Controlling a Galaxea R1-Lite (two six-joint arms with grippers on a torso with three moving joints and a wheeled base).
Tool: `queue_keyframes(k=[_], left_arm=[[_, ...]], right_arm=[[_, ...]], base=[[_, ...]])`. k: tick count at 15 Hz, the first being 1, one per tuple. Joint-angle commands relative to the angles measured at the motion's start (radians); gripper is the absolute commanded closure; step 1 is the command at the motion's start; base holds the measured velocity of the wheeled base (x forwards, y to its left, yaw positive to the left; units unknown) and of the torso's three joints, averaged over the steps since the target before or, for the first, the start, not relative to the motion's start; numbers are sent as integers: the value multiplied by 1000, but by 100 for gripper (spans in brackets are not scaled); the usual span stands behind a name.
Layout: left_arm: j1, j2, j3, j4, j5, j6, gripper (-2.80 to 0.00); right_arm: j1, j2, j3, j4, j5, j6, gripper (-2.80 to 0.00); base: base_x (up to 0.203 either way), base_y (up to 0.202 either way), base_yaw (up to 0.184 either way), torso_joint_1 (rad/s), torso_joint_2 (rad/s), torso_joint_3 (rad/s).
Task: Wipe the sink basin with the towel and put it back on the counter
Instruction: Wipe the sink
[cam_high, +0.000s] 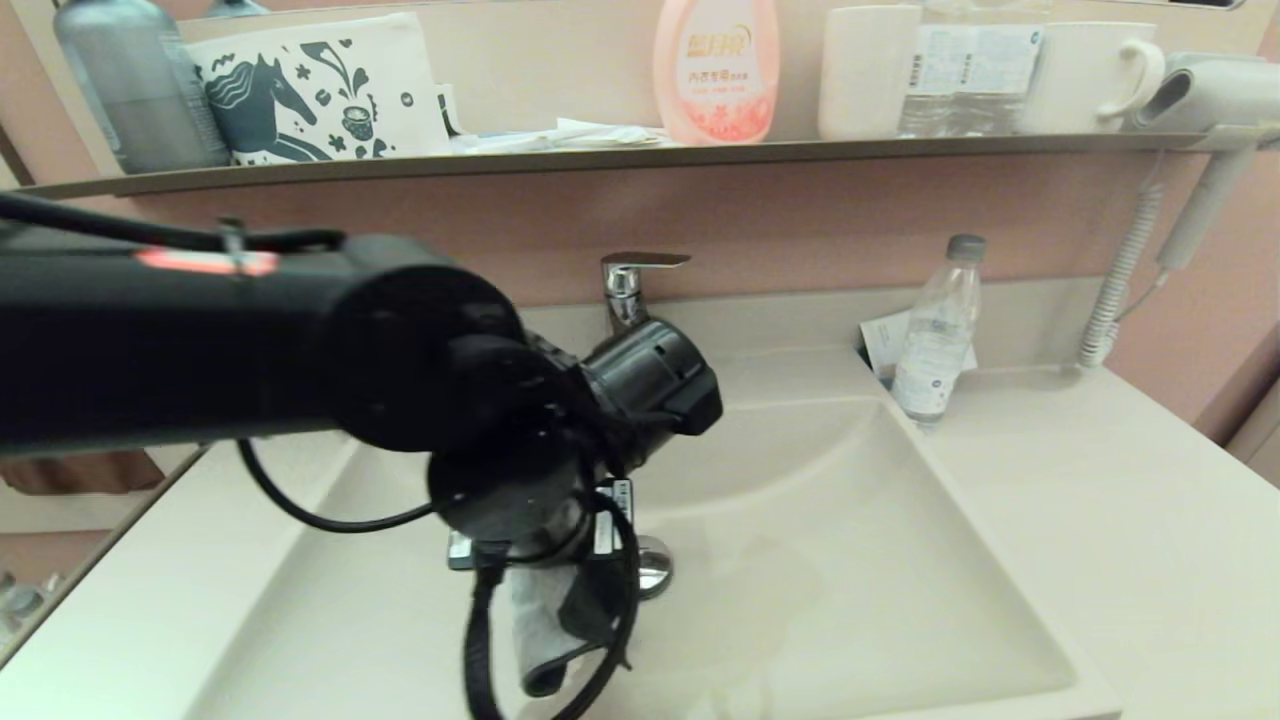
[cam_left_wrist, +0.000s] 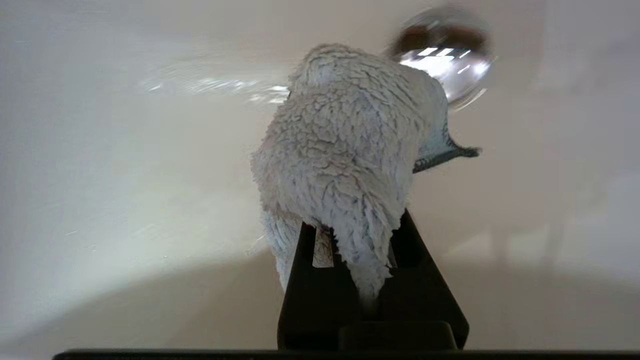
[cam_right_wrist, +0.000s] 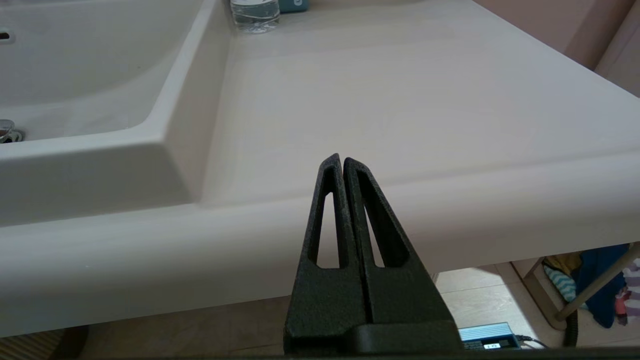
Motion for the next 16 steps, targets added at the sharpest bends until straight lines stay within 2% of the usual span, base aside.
queue_keyframes(k=[1, 4, 6, 9, 11, 13, 16], left_arm=[[-14, -166, 30, 113, 23, -6, 0], [-17, -249, 216, 139, 31, -4, 0], [-11, -295, 373, 99, 33, 16, 0], [36, -335, 550, -132, 33, 69, 0], [77, -330, 624, -224, 30, 115, 0], [156, -321, 703, -358, 28, 215, 0], [360, -299, 810, -633, -11, 443, 0]], right_arm=[[0, 1, 0, 0, 0, 0, 0], [0, 1, 0, 0, 0, 0, 0], [0, 1, 0, 0, 0, 0, 0], [0, 1, 0, 0, 0, 0, 0], [0, 1, 0, 0, 0, 0, 0], [0, 1, 0, 0, 0, 0, 0], [0, 1, 0, 0, 0, 0, 0]], base=[[0, 0, 0, 0, 0, 0], [0, 0, 0, 0, 0, 0], [0, 0, 0, 0, 0, 0], [0, 0, 0, 0, 0, 0], [0, 0, 0, 0, 0, 0], [0, 0, 0, 0, 0, 0], [0, 0, 0, 0, 0, 0]])
